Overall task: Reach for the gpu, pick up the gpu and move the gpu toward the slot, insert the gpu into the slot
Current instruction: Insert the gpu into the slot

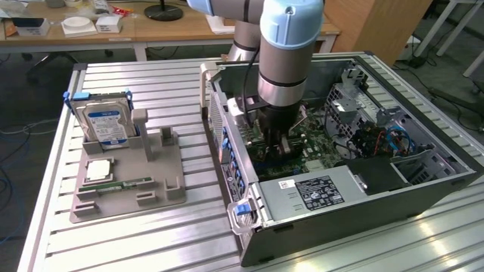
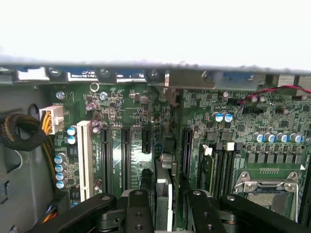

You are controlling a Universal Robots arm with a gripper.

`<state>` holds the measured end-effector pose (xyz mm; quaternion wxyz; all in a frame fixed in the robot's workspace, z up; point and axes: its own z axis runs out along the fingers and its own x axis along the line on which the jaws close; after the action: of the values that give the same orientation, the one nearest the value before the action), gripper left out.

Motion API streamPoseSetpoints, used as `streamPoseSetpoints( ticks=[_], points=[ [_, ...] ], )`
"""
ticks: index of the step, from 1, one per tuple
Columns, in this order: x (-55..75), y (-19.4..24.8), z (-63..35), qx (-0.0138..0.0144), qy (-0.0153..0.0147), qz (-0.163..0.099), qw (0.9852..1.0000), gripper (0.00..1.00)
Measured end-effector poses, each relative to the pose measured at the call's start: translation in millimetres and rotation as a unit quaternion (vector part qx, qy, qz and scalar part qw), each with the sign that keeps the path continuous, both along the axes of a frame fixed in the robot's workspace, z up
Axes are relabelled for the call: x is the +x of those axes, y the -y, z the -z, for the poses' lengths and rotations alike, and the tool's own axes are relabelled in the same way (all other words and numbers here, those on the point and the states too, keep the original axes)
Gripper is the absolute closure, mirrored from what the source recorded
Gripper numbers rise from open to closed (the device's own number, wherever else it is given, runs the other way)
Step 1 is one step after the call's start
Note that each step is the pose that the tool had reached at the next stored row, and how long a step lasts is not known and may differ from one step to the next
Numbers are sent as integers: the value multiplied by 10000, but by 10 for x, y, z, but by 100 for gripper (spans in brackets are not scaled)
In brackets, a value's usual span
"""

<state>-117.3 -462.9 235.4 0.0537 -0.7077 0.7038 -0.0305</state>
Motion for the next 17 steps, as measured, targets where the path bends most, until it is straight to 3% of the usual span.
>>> streamPoseSetpoints(
  ticks=[6,9,11,14,15,17],
  points=[
    [77,-1,-52,1,-100,1,9999,66],
    [148,0,-56,0,-184,0,9998,66],
    [184,0,-61,0,-280,0,9996,66],
    [225,0,-66,0,-507,0,9987,66],
    [237,0,-66,1,-569,0,9984,66],
    [246,0,-68,0,-637,0,9980,66]
  ],
)
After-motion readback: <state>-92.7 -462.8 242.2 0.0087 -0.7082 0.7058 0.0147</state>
